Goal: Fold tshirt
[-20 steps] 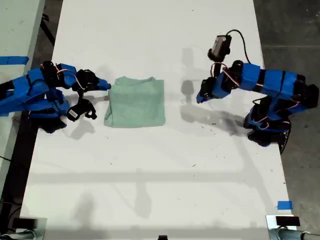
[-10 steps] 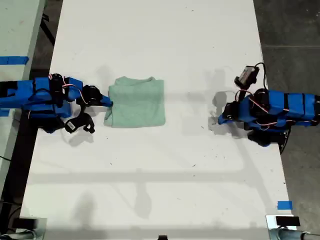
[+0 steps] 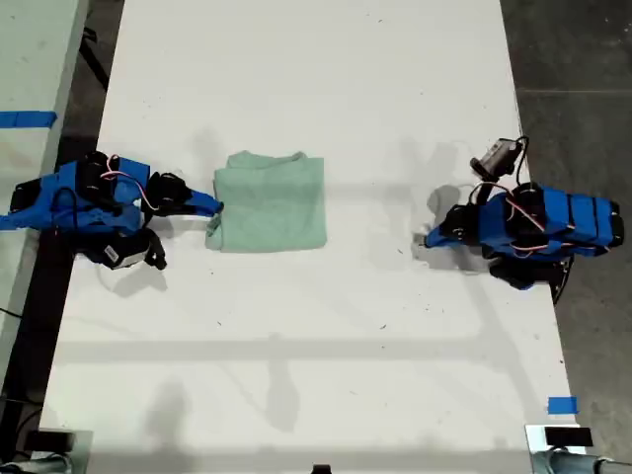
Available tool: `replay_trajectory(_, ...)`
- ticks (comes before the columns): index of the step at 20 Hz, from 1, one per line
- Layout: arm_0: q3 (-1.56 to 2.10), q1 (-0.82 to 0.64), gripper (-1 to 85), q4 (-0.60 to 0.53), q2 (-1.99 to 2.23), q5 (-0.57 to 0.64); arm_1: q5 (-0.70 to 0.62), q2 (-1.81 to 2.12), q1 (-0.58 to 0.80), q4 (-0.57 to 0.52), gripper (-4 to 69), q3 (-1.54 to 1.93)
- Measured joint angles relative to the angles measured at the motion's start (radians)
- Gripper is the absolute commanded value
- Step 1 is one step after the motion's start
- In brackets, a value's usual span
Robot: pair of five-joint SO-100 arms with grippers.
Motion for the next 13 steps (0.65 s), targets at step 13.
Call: replay_trajectory(13,0.000,0.087,16.2,0.000,0.000,0.000,-0.755,0.002,0.008,0.005,2.5,0.002)
